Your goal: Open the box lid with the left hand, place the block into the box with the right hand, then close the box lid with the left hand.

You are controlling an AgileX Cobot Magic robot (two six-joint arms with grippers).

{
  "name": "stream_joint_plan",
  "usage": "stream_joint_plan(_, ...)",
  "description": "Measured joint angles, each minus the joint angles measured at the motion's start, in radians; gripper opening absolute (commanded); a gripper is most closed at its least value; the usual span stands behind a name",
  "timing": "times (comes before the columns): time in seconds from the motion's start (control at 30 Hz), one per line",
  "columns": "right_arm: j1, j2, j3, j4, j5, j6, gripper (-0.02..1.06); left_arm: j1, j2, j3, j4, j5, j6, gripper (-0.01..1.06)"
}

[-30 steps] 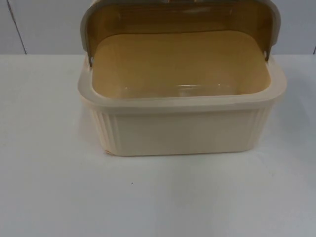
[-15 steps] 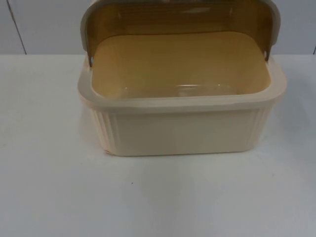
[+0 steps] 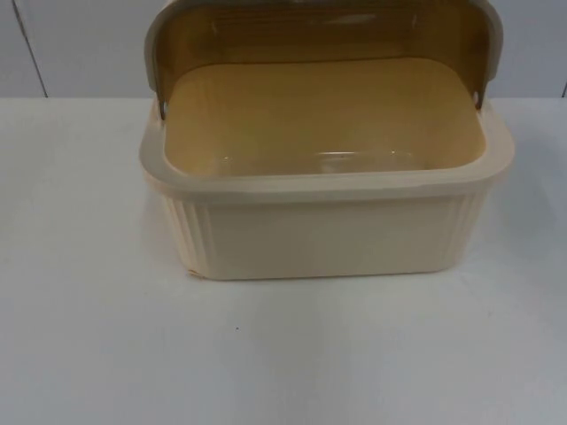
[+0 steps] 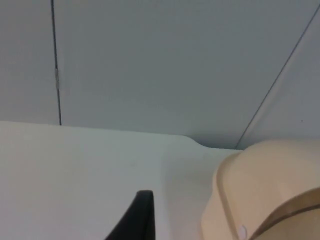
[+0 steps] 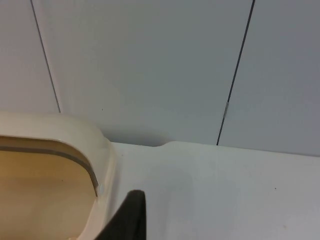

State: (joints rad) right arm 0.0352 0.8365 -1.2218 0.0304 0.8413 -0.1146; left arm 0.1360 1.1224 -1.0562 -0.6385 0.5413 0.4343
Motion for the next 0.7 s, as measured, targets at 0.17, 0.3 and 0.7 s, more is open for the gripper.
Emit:
stream_joint_plan(0.17,0.000,0.000,0.000,0.000,0.001,0.000,1.05,0.000,0.000,0.000,0.000,-0.016,0.000,1.04)
stream_joint_plan(0.3,0.000,0.000,0.000,0.001,0.001,0.000,1.05,0.000,0.000,0.000,0.000,-0.055,0.000,1.04)
stream_joint_plan(0.7,0.000,0.000,0.000,0.030,0.001,0.000,1.05,0.000,0.000,0.000,0.013,-0.056,0.003,1.04)
